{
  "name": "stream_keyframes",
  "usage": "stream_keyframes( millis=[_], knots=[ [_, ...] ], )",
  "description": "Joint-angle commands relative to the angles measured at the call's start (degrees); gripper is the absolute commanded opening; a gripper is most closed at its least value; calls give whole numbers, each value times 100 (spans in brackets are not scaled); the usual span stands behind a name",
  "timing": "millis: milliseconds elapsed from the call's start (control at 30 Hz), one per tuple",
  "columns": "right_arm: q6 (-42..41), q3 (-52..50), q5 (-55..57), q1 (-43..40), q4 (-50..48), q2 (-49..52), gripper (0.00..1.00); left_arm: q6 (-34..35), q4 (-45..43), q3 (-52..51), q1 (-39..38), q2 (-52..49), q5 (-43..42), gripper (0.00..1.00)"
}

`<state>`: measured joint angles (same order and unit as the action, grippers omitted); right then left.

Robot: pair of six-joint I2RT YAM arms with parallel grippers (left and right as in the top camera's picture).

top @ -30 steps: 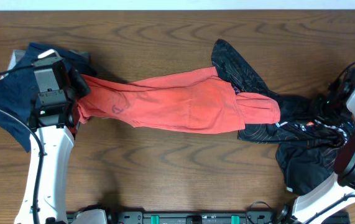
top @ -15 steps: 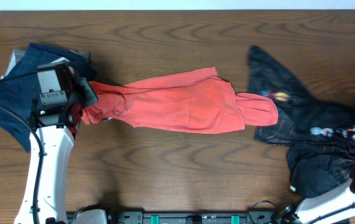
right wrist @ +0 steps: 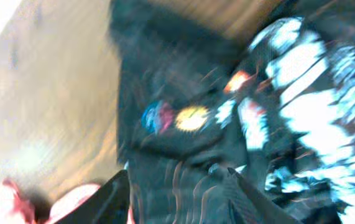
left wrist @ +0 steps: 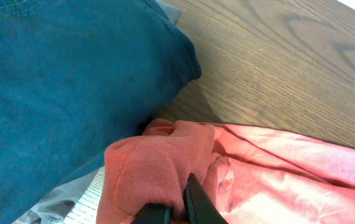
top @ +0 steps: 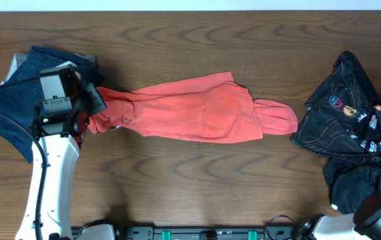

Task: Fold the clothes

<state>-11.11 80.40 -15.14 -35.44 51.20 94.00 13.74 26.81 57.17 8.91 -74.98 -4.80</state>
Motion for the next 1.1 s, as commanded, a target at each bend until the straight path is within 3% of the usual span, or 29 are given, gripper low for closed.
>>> stream_keyframes(
  millis=[0, 200, 400, 633, 800, 967, 1067],
  knots=[
    [619, -249, 63, 638, 122, 284, 46, 48, 17, 179, 24, 109, -83, 6],
    [1305, -610, 85, 1526, 315, 815, 38, 50, 17, 179, 22, 109, -83, 6],
    [1331, -1010, 487, 1786, 164, 1532, 15, 50, 59, 179, 22, 109, -83, 6],
    [905, -1023, 1300, 1449, -470, 1956, 15, 48, 59, 179, 17, 109, -146, 6],
    [-142, -914, 2273, 789, -601, 1947, 17, 48, 55, 179, -26, 92, -249, 6],
    [-603, -588, 1904, -164, -402, 1869, 18, 44, 55, 179, -31, 87, -249, 6],
    [-264, -343, 533, -570, -391, 1683, 25, 24, 55, 179, -31, 87, -249, 6]
  ],
)
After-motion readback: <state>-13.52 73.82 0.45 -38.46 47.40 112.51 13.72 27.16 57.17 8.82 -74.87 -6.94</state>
